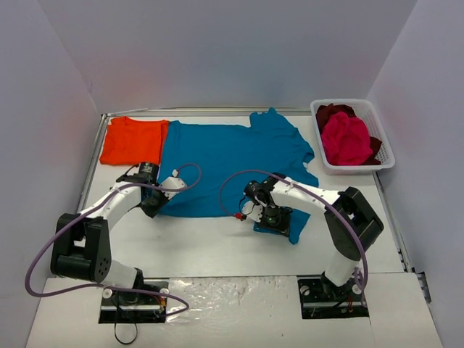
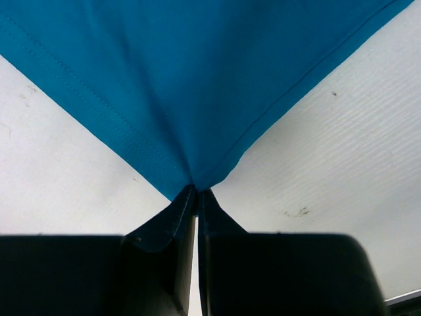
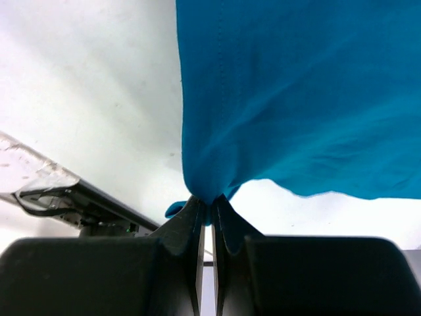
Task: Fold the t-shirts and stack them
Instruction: Grap the side of the flattened tshirt closest away from the robot with both arms
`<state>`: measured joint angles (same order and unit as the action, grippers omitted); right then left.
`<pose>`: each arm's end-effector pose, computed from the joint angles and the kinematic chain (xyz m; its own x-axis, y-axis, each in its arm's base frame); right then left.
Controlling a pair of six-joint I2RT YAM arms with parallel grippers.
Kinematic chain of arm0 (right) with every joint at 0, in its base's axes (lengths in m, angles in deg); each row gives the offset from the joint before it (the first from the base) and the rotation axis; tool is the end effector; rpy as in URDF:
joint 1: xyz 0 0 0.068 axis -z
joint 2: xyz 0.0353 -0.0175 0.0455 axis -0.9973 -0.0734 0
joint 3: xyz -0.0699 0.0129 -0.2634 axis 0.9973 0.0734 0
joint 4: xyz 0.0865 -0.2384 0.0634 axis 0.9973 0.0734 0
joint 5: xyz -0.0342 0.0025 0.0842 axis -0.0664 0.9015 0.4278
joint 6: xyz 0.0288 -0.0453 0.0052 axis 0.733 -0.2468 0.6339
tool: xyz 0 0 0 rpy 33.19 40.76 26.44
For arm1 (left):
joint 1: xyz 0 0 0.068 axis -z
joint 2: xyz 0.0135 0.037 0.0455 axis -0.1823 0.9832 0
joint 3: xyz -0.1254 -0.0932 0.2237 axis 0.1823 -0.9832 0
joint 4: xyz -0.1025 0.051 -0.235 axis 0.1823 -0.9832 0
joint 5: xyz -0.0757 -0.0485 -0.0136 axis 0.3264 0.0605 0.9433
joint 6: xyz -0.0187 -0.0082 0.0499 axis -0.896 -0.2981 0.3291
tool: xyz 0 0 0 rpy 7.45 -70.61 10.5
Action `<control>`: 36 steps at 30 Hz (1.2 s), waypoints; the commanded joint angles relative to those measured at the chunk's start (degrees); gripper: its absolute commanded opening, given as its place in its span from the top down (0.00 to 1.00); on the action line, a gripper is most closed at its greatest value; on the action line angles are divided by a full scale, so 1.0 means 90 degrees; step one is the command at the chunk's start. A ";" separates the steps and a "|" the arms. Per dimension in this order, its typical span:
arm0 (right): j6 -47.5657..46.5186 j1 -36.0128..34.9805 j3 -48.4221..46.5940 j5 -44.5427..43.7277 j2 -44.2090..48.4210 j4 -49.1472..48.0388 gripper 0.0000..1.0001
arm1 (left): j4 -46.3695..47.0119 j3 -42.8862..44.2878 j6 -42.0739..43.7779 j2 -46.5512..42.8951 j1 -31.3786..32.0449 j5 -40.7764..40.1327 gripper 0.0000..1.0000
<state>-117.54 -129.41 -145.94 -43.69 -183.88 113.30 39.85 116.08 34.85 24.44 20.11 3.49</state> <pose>0.2120 0.2036 0.1657 -0.3021 -0.9509 -0.0675 -0.9530 0.3029 -0.0016 0.2586 -0.0506 0.1895 -0.6158 0.6732 -0.4093 0.7142 0.6964 0.0708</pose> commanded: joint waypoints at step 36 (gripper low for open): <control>-0.0560 0.0617 -0.1911 0.0427 0.0193 0.1734 1.00 | -0.0990 0.0694 0.0454 -0.0458 -0.0003 0.0083 0.98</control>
<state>-120.65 -125.32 -160.04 -37.77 -181.28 124.67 33.29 119.16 38.61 20.94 20.18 4.67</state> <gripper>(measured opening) 0.020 0.032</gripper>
